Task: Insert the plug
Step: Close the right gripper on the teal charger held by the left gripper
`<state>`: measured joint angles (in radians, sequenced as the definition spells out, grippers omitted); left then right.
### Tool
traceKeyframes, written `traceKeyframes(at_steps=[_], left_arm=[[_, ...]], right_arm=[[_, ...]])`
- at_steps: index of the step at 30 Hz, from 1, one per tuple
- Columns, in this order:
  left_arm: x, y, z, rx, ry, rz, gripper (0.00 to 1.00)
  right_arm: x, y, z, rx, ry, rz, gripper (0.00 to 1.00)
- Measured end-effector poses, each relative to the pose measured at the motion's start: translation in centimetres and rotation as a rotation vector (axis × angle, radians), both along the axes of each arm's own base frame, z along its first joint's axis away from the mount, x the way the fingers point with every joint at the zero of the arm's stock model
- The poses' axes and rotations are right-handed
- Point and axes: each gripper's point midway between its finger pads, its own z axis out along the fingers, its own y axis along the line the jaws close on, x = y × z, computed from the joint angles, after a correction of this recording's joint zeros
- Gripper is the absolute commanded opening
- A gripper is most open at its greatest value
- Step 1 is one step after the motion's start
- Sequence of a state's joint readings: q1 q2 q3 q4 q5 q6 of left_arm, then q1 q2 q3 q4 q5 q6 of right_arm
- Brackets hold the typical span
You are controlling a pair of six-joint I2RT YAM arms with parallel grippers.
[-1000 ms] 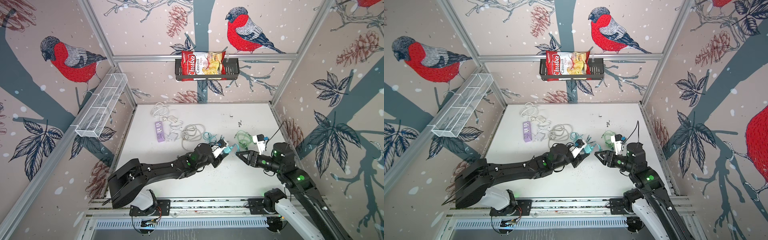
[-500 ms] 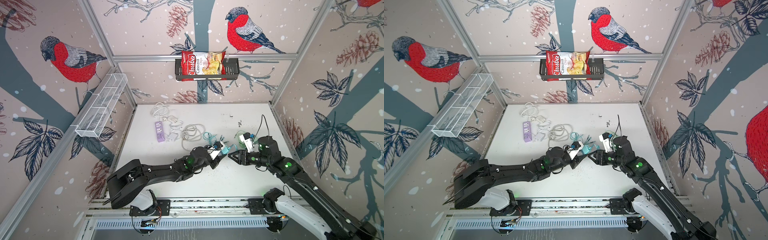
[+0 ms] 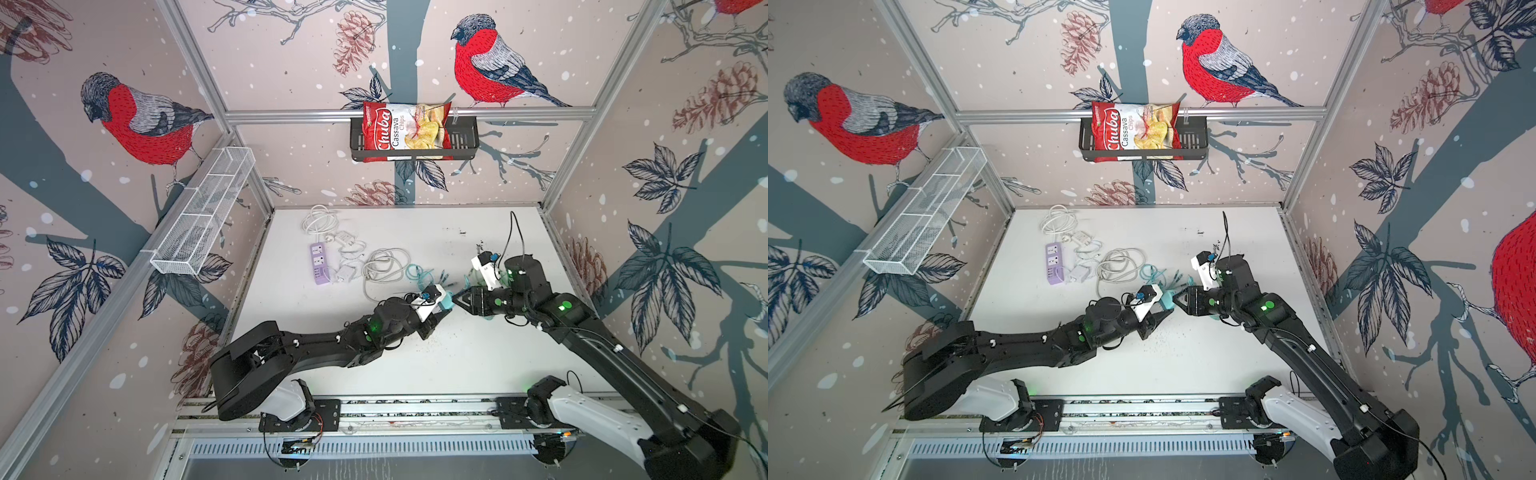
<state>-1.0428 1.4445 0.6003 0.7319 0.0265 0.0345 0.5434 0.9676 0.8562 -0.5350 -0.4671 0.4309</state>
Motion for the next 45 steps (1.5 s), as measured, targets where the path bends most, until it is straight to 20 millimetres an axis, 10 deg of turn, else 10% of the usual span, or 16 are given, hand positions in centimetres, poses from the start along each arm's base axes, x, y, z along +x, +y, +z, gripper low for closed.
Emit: traceKeyframes(at_steps=[45], left_arm=[[-0.8, 0.0, -0.7, 0.027, -0.054, -0.058, 0.23]], right_arm=[[-1.0, 2.1, -1.2, -0.066, 0.046, 0.145, 0.33]])
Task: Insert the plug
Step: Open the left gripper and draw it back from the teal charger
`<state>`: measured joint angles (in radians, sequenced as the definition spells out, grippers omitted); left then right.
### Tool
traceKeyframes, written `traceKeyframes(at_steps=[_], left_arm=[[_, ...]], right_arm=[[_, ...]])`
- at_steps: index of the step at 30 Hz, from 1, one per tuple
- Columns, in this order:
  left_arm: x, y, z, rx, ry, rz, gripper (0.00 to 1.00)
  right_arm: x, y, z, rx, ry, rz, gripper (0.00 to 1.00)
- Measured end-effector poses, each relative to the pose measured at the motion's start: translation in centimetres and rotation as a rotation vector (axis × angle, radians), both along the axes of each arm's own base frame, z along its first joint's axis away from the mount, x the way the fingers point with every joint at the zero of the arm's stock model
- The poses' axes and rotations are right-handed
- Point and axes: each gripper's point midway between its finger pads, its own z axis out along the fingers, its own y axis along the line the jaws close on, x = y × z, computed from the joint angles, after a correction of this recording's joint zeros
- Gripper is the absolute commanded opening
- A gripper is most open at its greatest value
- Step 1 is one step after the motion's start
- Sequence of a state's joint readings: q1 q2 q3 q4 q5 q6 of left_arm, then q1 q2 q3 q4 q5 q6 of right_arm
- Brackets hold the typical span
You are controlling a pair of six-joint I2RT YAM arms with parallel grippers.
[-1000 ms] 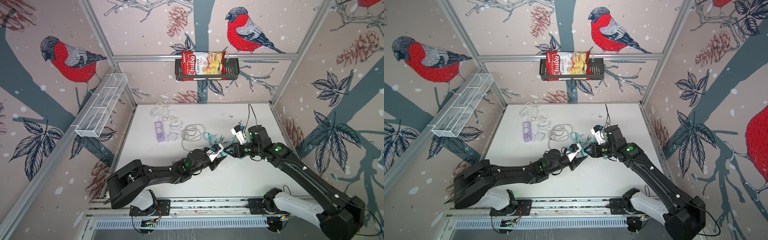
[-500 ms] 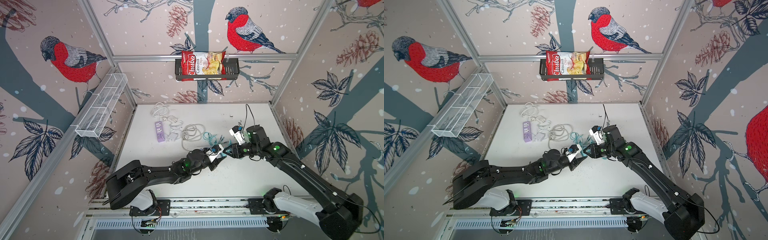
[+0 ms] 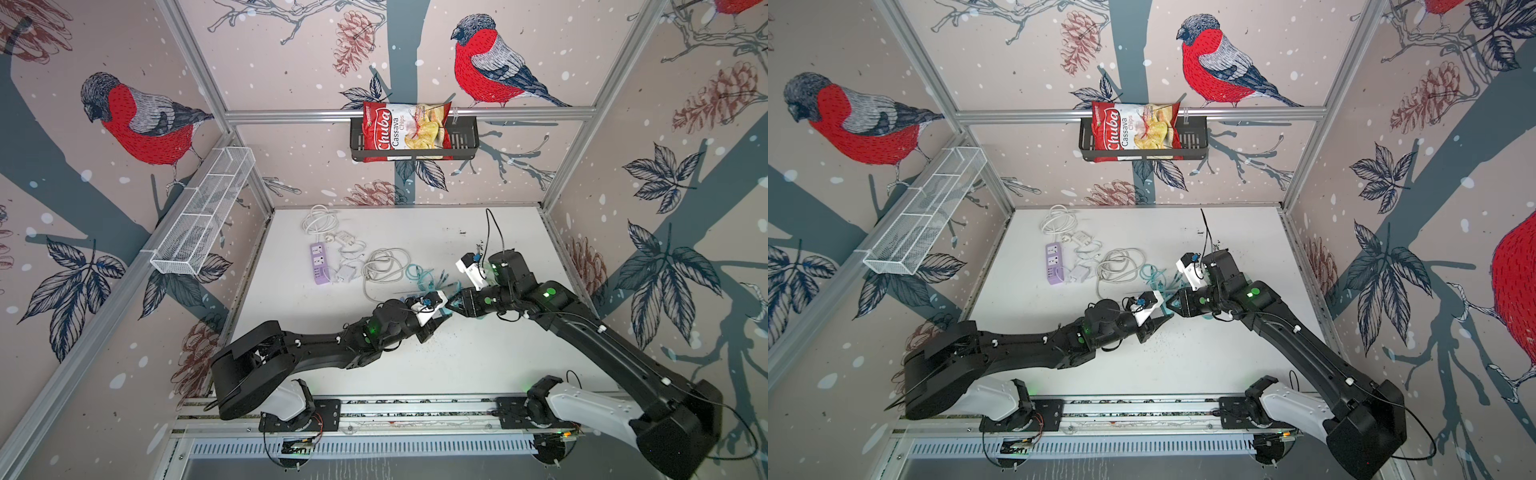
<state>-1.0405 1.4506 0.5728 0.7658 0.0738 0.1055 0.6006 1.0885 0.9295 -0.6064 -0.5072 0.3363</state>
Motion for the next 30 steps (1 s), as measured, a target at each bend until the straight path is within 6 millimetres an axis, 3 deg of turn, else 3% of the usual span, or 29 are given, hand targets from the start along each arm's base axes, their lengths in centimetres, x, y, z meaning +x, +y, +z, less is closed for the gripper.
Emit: traceKeyframes(at_steps=[24, 30], left_arm=[[0.38, 0.18, -0.39, 0.008, -0.002, 0.007, 0.24], [0.39, 0.18, -0.38, 0.008, -0.003, 0.007, 0.24]], right_arm=[[-0.08, 0.15, -0.4, -0.024, -0.009, 0.001, 0.35], [-0.09, 0.07, -0.51, -0.029, -0.012, -0.002, 0.27]])
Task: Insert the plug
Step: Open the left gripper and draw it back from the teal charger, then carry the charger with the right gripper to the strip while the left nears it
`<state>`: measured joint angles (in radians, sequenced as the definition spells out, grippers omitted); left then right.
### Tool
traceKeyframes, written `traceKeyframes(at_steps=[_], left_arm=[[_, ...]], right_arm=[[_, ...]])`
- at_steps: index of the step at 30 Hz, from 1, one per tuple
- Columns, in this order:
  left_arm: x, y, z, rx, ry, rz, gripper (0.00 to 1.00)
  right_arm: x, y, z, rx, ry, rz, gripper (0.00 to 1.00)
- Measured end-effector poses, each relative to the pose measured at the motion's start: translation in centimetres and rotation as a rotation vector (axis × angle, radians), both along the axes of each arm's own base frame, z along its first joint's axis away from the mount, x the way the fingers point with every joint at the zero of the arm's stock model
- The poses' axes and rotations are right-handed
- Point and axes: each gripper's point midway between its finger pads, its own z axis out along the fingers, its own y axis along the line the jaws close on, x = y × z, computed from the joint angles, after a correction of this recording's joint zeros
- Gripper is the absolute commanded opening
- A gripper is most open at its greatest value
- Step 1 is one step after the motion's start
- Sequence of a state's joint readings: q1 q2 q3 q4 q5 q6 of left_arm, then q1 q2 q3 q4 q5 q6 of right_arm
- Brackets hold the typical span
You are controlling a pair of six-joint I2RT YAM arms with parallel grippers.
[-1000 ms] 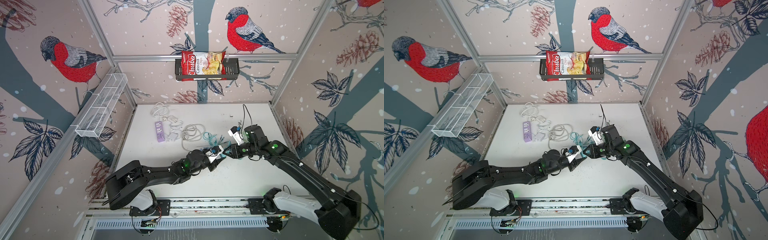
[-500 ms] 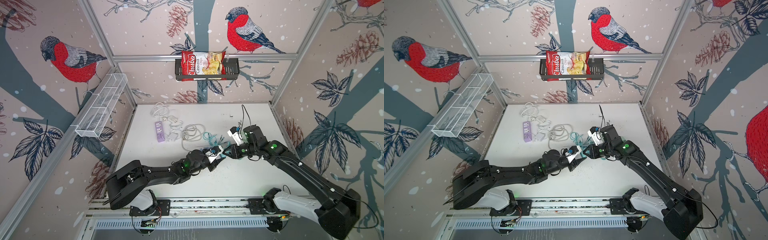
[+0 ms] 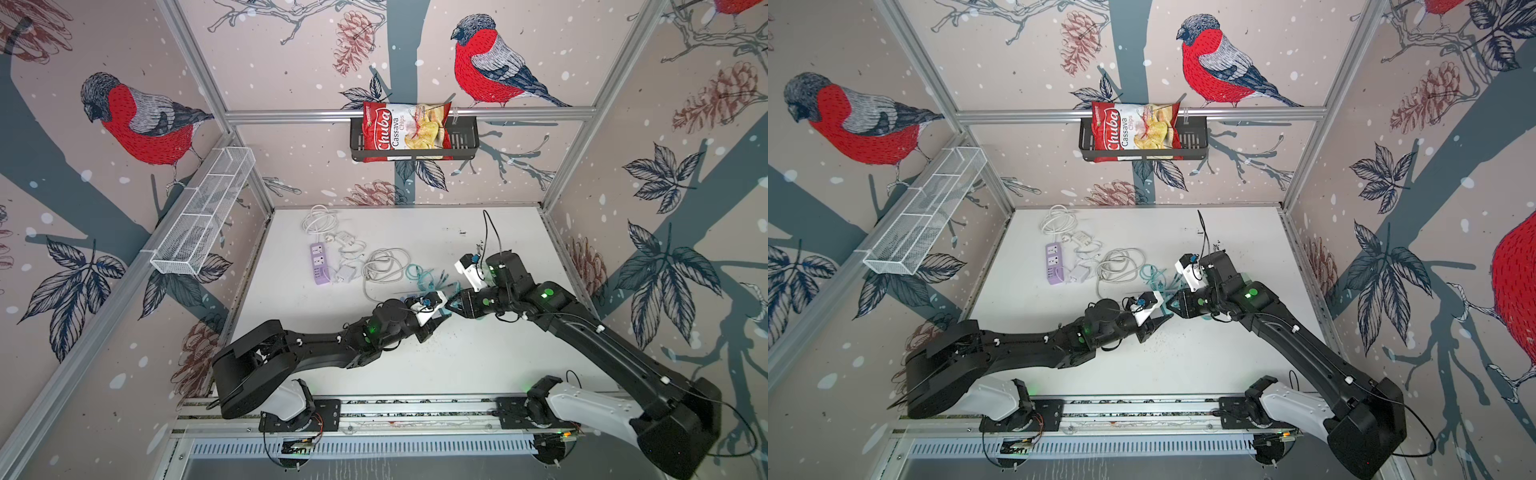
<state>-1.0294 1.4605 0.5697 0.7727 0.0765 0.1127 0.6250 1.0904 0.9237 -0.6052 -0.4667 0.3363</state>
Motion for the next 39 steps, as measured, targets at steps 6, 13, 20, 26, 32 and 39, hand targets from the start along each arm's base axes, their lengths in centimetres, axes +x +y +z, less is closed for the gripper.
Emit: traceKeyframes(at_steps=[6, 13, 20, 26, 32, 39], left_arm=[[0.1, 0.0, -0.2, 0.004, 0.002, 0.003, 0.33], [0.5, 0.0, 0.2, -0.001, -0.001, 0.023, 0.61], [0.8, 0.4, 1.3, -0.023, -0.015, 0.049, 0.94], [0.4, 1.4, 0.7, -0.018, -0.014, 0.061, 0.98], [0.7, 3.2, 1.9, -0.051, -0.029, 0.13, 0.97], [3.7, 7.5, 2.5, -0.098, 0.069, 0.377, 0.97]], right_arm=[[0.1, 0.0, -0.1, -0.015, -0.013, -0.002, 0.11], [0.2, -0.1, 0.0, -0.019, -0.03, -0.006, 0.04], [0.8, -0.5, -0.6, -0.048, -0.025, -0.032, 0.02], [1.8, -0.8, -0.6, -0.059, -0.037, -0.063, 0.02], [3.6, -2.1, -1.6, -0.102, -0.038, -0.127, 0.02], [5.9, -3.1, -3.3, -0.188, -0.023, -0.169, 0.02]])
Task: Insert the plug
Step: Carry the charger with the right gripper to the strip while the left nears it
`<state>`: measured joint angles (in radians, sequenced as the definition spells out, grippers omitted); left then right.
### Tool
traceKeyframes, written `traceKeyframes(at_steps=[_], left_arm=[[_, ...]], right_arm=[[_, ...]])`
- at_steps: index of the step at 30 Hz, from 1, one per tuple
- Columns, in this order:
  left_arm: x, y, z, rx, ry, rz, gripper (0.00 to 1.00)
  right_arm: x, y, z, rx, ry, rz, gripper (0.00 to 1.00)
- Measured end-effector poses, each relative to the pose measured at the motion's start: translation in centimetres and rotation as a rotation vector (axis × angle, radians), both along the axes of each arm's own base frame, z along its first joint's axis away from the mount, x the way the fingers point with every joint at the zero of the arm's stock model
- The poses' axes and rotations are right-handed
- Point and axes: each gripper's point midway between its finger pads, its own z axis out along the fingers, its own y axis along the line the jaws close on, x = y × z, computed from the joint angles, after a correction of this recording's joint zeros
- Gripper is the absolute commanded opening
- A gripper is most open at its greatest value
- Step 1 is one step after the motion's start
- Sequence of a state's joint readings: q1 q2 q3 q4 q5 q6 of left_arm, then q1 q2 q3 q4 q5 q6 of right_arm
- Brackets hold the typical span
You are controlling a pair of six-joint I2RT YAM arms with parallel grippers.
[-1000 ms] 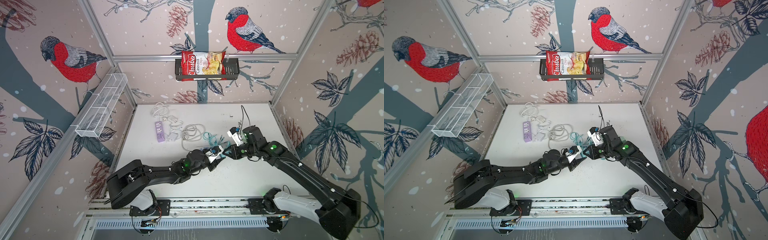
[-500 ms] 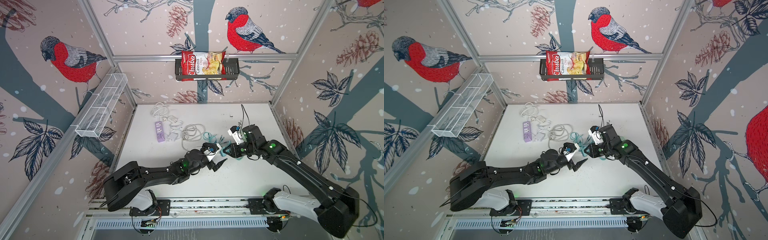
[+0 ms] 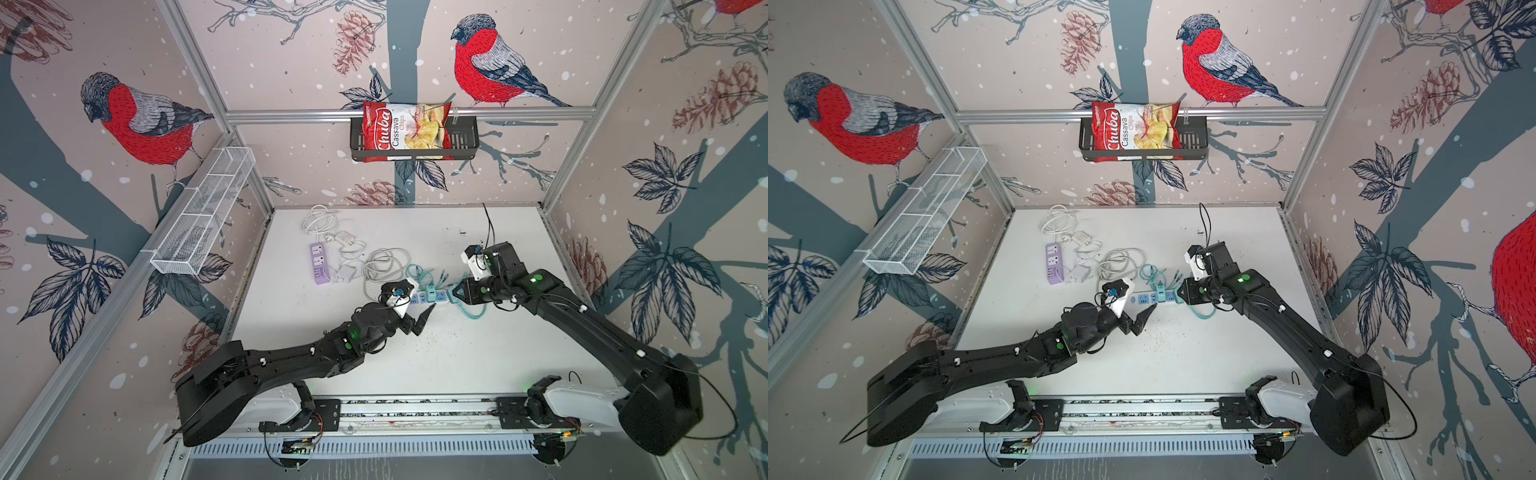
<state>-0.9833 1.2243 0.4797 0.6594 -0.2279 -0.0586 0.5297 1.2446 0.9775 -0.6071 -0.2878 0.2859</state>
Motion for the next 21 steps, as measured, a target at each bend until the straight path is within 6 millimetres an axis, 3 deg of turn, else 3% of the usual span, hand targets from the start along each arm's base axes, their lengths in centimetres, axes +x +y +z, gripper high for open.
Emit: traceKeyframes(at_steps=[5, 8, 14, 18, 21], left_arm=[[2.9, 4.0, -2.6, 0.006, 0.211, 0.222, 0.98], [2.4, 5.8, -5.4, 0.045, 0.323, 0.289, 0.89], [1.7, 9.4, -10.7, 0.118, 0.488, 0.424, 0.88], [1.7, 10.6, -13.3, 0.166, 0.565, 0.486, 0.84], [1.6, 10.2, -14.7, 0.195, 0.614, 0.48, 0.81]], right_arm=[[2.4, -1.4, -1.6, -0.076, 0.012, -0.059, 0.02], [3.5, -2.2, -2.0, -0.091, 0.022, -0.095, 0.02], [5.5, -2.9, -1.9, -0.116, 0.01, -0.145, 0.03], [6.6, -3.8, -1.7, -0.132, 0.003, -0.196, 0.03], [7.2, -4.6, -1.5, -0.144, -0.008, -0.225, 0.03]])
